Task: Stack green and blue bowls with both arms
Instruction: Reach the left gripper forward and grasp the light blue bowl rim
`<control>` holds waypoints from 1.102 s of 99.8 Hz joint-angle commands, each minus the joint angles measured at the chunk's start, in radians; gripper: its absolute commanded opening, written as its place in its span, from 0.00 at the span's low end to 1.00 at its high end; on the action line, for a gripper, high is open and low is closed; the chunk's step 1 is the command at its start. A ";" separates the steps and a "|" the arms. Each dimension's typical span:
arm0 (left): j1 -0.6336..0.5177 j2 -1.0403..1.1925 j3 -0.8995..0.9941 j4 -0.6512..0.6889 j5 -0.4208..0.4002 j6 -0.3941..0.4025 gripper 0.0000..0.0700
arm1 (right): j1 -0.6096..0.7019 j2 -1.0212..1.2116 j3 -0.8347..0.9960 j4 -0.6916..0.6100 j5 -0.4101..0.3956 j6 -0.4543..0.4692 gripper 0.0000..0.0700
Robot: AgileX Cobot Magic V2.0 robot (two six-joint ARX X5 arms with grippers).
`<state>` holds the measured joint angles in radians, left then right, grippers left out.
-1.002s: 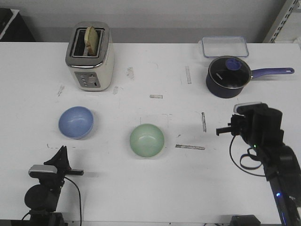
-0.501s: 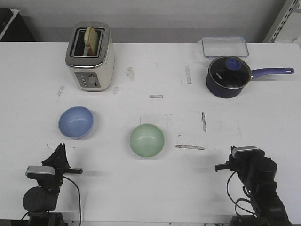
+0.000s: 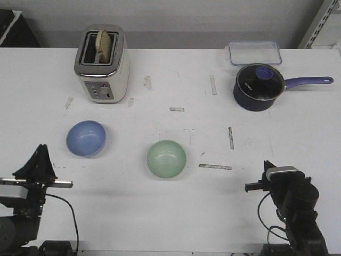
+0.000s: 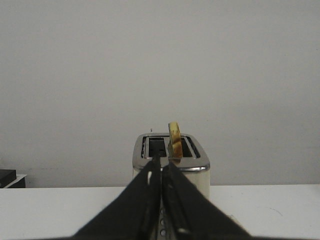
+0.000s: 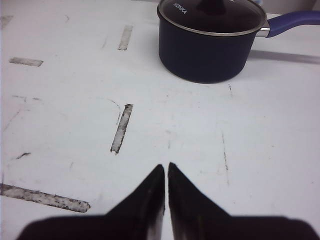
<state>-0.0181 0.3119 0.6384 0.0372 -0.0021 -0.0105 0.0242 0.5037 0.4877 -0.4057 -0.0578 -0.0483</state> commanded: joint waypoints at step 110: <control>0.156 1.207 0.765 -0.947 -0.061 -0.062 0.81 | 0.003 0.002 0.008 0.010 -0.001 0.006 0.00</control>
<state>0.1333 1.4700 1.3857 -0.8894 -0.0608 -0.0669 0.0257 0.5037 0.4877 -0.4061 -0.0582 -0.0483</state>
